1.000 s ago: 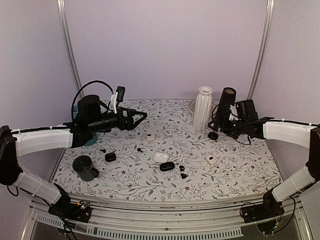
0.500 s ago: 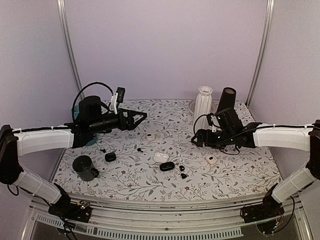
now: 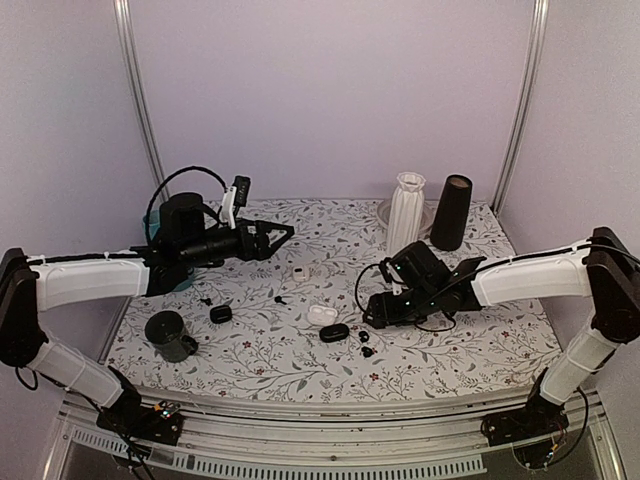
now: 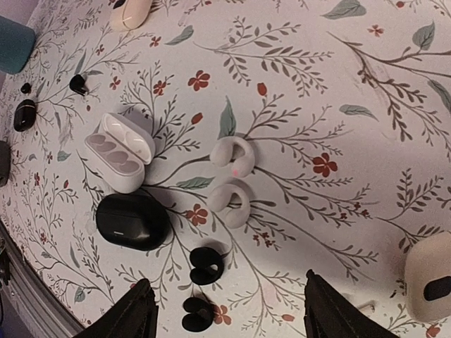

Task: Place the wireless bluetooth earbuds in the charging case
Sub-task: Pick up the charging case from the center of the board.

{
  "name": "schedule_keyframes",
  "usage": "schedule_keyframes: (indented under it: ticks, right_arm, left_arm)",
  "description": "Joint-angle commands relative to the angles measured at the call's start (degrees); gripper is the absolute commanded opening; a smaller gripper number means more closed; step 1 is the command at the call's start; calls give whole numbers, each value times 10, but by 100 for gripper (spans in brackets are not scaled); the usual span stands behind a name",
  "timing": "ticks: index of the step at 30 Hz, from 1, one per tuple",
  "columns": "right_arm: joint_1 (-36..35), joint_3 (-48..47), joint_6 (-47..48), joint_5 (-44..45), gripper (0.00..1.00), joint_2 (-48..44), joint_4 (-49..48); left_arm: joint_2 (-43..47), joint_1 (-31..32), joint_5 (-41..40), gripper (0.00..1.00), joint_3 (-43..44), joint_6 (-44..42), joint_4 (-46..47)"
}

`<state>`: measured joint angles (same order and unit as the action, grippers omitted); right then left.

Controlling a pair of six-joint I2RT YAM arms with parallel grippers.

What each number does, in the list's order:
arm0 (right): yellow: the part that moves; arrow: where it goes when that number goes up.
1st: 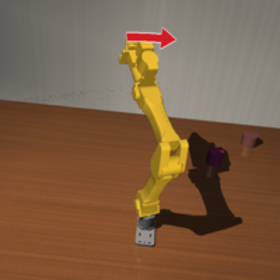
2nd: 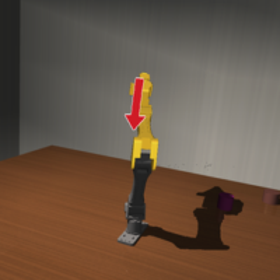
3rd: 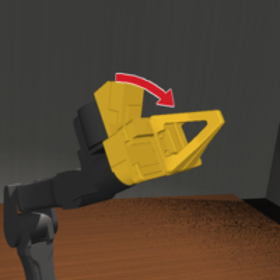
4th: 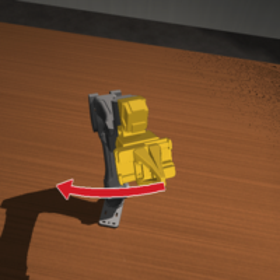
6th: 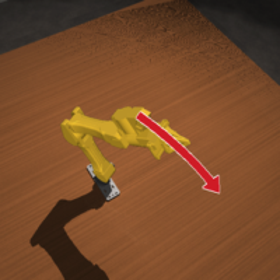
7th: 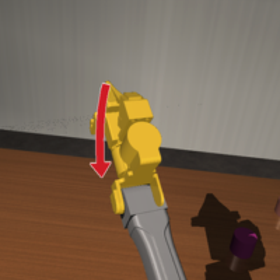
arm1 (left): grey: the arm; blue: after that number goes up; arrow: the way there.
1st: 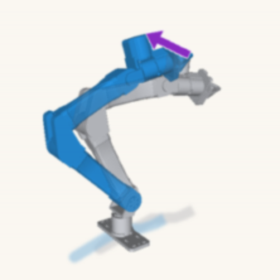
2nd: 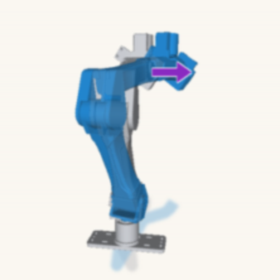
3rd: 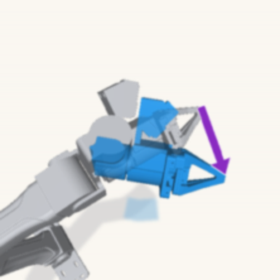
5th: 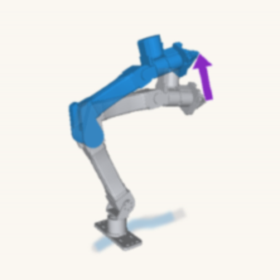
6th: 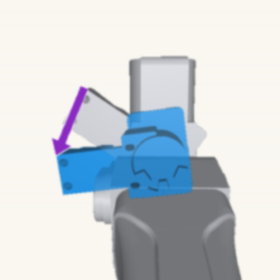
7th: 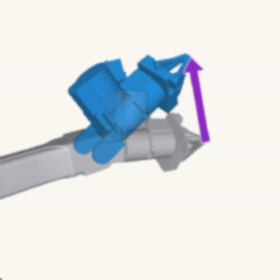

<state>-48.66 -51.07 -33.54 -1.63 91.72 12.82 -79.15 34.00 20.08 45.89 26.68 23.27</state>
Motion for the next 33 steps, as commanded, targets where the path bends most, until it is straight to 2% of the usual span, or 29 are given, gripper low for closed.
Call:
schedule_keyframes:
  ticks: [1,8,21,33]
  right_arm:
    - [-38,-52,17,11,70,44,7]
    - [-79,-130,62,9,70,124,19]
    - [-80,-238,59,28,70,203,48]
    - [-24,-256,16,-36,57,228,12]
  left_arm:
    - [-2,2,-13,96,-13,8,3]
    - [10,-1,-41,96,-20,10,-10]
    - [28,-19,-60,96,-43,26,-25]
    - [37,-26,-52,96,-55,30,-30]
